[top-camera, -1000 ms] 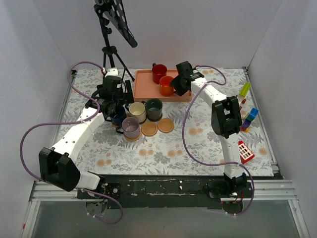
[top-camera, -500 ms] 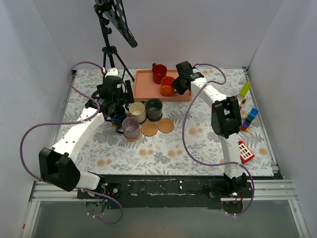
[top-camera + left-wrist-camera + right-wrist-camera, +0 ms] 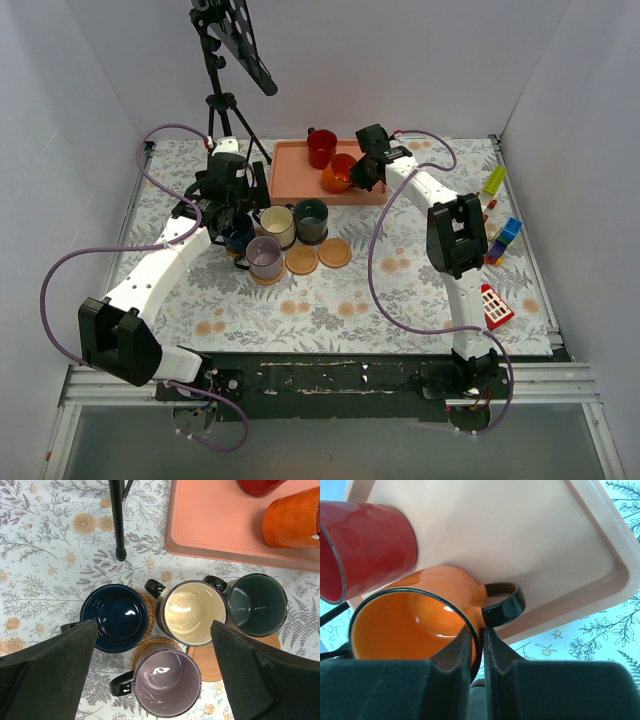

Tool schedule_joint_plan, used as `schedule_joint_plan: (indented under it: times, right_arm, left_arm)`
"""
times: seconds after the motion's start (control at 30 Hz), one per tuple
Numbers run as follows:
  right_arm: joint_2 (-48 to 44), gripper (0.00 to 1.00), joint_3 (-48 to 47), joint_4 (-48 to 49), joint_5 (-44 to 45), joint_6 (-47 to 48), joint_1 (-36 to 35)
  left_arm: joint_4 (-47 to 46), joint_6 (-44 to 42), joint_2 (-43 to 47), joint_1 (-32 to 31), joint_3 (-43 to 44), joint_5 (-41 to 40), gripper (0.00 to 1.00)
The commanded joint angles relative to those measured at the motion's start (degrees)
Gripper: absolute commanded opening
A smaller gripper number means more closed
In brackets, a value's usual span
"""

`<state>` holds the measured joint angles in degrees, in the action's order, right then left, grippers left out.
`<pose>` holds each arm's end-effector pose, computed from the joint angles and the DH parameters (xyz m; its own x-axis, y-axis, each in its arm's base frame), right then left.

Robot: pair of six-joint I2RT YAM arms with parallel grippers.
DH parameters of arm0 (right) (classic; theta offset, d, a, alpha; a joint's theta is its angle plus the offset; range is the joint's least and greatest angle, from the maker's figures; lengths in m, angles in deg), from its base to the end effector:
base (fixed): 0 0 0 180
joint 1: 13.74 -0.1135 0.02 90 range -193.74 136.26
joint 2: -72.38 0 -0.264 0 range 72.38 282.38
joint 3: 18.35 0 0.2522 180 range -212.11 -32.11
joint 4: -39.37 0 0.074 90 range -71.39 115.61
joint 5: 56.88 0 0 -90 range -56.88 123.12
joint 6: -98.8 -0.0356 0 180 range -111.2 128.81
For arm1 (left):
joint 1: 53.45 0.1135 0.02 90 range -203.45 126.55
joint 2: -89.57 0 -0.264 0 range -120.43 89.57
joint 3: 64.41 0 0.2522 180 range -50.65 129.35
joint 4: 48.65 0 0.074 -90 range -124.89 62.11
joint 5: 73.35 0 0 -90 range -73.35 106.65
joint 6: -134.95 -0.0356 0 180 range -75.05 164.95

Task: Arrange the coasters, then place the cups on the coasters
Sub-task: Pick up the cup from the tray.

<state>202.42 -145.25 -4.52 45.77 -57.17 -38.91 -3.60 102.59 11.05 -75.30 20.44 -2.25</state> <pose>0.4701 0.2123 0.2222 -0.5253 0.7378 -0.4239 0.4909 0.6697 0.5573 0.2847 -0.1017 0.3327 -0.4100 -0.6966 -0.5887 -0.4275 0.7170 -0.5506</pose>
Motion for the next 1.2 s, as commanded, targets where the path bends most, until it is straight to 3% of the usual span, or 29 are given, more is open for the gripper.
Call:
schedule_joint_plan:
  times: [0.0,0.07,0.37,0.63,0.8,0.97,1.17]
  right_arm:
    - [-0.3,0.12,-1.8,1.8,-1.1,-2.2,0.3]
    - [-0.7,0.01,-1.8,3.1,-1.1,-2.1,0.3]
    - [-3.4,0.01,-0.4,9.5,-0.4,1.1,0.9]
    - [-7.3,0.01,-1.3,18.6,3.8,13.9,1.2]
    - [-9.0,0.01,-0.9,19.0,4.8,17.5,1.3]
    - [-12.9,0.01,4.1,20.9,5.6,18.2,1.7]
    - [-19.5,0.01,7.6,23.5,5.5,29.0,1.8]
  left_arm:
    - [-0.3,-0.6,0.1,0.2,1.9,-1.1,0.98]
    - [-0.3,-0.6,0.0,0.2,2.1,-1.1,0.98]
    - [0.0,-0.8,-0.5,0.2,2.7,-1.5,0.98]
    - [0.1,-1.0,-0.8,0.3,3.3,-1.4,0.98]
    - [0.0,-0.9,-1.1,0.3,3.6,-0.8,0.98]
    - [0.0,-0.9,-0.8,0.3,3.8,-0.6,0.98]
    - [0.5,-0.4,-0.8,0.3,4.8,0.8,0.98]
